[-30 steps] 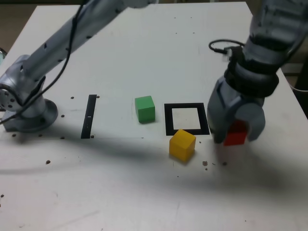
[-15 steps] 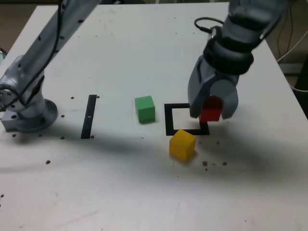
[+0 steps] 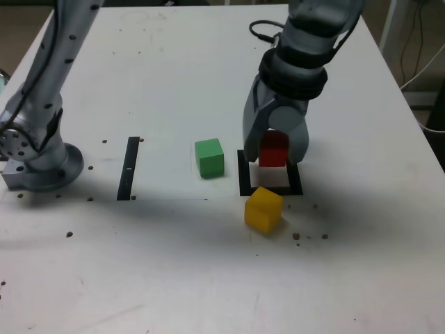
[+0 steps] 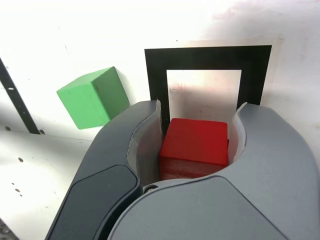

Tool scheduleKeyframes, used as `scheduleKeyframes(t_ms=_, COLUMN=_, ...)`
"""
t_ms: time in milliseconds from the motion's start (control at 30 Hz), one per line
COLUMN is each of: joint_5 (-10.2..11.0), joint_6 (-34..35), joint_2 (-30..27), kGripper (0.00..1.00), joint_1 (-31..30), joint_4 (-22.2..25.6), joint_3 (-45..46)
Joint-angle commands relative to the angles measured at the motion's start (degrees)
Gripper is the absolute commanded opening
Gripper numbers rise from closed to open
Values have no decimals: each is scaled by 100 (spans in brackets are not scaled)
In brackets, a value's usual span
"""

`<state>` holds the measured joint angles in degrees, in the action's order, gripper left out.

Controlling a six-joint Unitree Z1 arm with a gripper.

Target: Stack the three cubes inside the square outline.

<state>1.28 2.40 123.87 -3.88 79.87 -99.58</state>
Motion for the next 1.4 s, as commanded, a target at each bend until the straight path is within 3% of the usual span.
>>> scheduleKeyframes(t_ms=0, joint_5=0, joint_6=-12, joint_2=-128, kGripper=46, joint_1=11, joint_4=-107, joint_3=167)
scheduleKeyframes(t_ms=367, joint_5=-68, joint_6=-64, joint_2=-171, kGripper=46, joint_1=21, joint_4=-538, joint_3=610)
scheduleKeyframes(t_ms=1200, joint_5=-234, joint_6=-249, joint_2=89, kGripper=47, joint_1=204, joint_4=-865, joint_3=786)
scheduleKeyframes(t_ms=1267, joint_5=-247, joint_6=-255, joint_2=97, kGripper=53, joint_1=211, joint_4=-896, joint_3=822)
scheduleKeyframes(t_ms=1367, joint_5=-285, joint_6=-290, joint_2=99, kGripper=73, joint_1=230, joint_4=-931, joint_3=872)
